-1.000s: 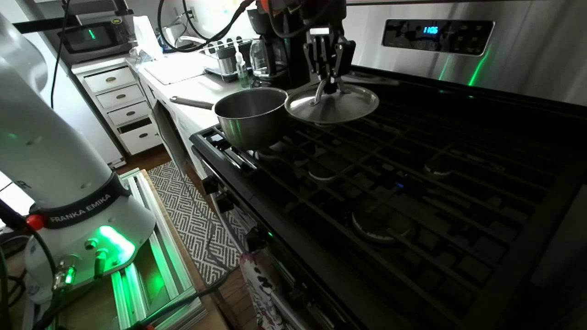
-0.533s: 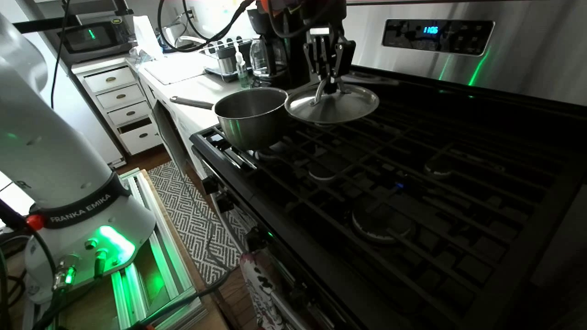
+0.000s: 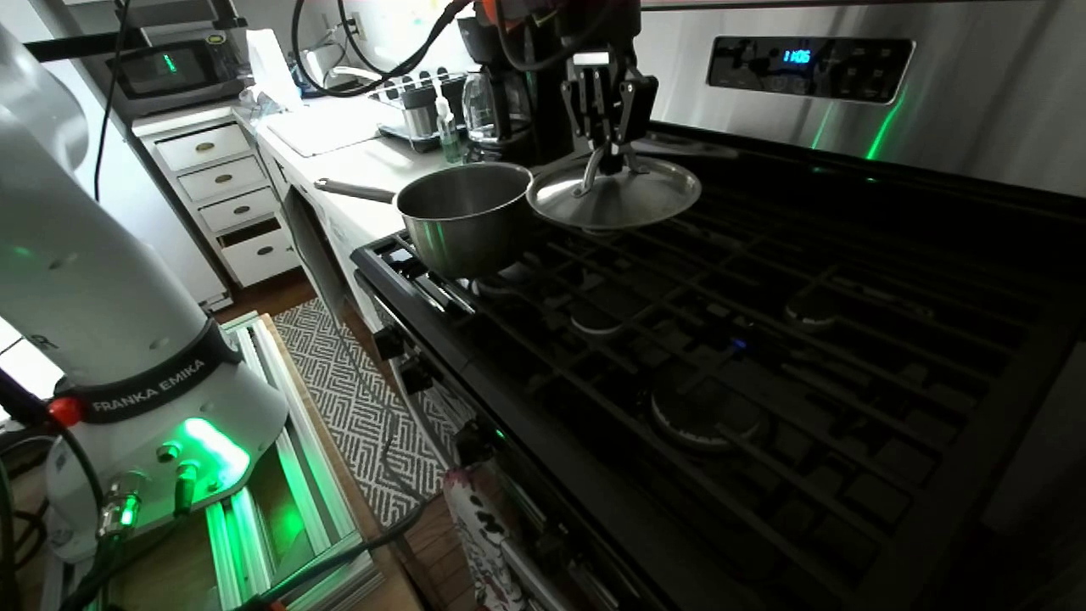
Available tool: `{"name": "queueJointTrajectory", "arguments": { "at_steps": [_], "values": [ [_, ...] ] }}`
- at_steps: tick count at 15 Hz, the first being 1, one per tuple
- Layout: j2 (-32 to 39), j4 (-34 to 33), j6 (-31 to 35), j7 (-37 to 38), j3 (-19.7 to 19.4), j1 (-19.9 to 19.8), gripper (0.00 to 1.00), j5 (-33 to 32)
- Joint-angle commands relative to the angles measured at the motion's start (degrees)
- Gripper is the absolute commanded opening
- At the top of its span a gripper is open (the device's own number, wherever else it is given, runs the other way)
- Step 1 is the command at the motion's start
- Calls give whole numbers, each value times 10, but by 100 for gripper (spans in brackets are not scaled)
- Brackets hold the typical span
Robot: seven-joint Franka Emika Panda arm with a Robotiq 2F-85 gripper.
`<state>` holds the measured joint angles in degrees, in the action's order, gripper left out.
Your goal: Move the pot to the left, then put the lid on the pot
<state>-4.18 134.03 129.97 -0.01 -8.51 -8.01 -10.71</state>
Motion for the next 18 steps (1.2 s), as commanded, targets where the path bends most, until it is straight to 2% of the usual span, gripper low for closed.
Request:
{"name": "queueJointTrajectory", "arguments": {
  "at_steps": [1, 9, 14, 18],
  "values": [
    [-19, 9, -5, 8, 7, 2, 2, -7],
    [-93, 33, -7, 21, 32, 7, 2, -33],
    [-149, 61, -62, 11, 57, 22, 2, -32],
    [-197, 96, -111, 38, 90, 33, 2, -43]
  ]
}}
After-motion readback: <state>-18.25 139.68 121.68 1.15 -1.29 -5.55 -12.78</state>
